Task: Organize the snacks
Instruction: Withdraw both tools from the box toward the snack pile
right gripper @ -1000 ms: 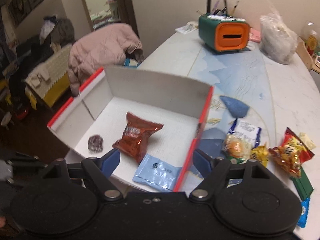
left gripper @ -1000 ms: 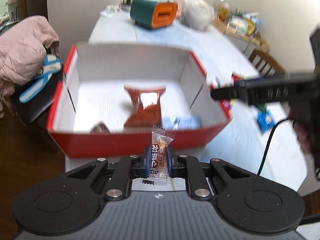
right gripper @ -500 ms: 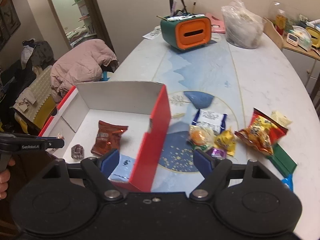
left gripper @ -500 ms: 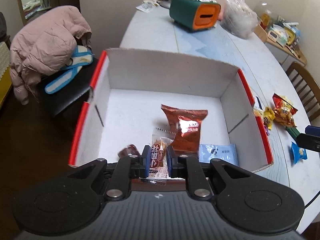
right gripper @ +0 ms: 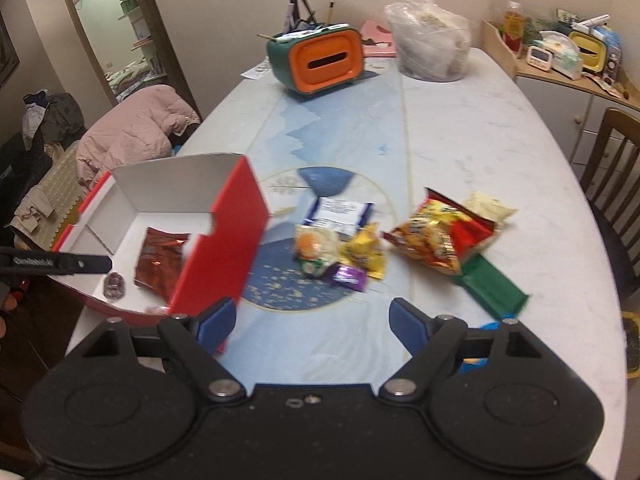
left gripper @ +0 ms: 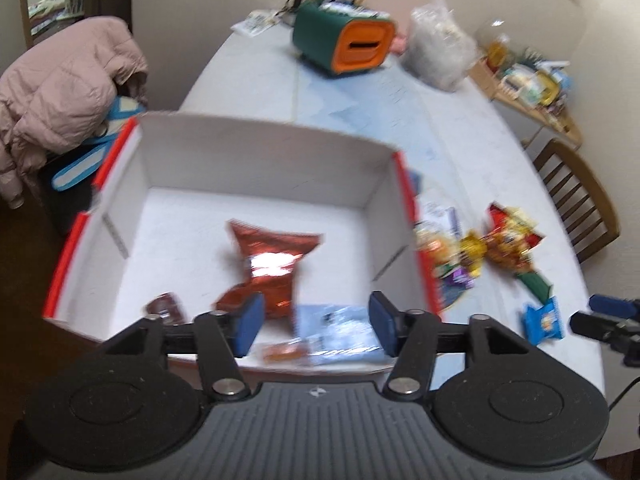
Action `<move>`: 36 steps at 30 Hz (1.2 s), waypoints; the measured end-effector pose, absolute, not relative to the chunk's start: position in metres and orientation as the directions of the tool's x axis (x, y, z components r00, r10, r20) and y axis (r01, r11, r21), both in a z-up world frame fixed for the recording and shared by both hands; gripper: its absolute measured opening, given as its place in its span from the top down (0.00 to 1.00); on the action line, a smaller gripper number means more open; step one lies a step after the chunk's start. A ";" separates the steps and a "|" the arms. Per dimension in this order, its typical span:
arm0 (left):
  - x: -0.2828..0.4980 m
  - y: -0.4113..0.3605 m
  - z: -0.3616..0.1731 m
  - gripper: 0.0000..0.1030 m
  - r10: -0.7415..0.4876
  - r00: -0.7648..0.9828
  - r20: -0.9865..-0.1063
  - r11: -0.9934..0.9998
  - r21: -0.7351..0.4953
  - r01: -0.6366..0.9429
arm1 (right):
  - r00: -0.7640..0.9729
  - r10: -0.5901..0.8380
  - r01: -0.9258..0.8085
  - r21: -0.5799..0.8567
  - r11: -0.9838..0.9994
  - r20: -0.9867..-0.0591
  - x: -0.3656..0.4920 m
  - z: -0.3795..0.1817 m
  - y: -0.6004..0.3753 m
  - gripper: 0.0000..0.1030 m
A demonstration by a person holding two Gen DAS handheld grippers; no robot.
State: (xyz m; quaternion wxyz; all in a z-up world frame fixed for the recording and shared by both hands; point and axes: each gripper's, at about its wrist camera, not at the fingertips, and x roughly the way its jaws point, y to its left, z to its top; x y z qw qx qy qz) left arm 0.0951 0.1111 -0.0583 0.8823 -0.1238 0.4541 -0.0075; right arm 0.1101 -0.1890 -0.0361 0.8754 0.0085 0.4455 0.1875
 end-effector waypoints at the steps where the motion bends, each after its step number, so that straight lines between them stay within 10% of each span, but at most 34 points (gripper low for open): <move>1: 0.096 0.102 -0.056 0.43 -0.128 0.593 -0.795 0.970 -0.224 -0.092 | 0.534 0.333 -0.321 0.179 0.930 -0.777 0.110 -0.036 -0.196 0.18; 17: 0.122 -0.037 -0.073 0.29 -0.210 0.576 -0.790 0.969 -0.249 0.012 | 0.514 0.323 -0.349 0.150 0.925 -0.795 0.125 -0.055 -0.291 0.00; 36: 0.191 -0.101 -0.151 0.29 -0.053 0.537 -0.842 0.987 -0.125 -0.100 | 0.405 0.330 -0.458 0.123 0.881 -0.853 0.160 -0.119 -0.311 0.02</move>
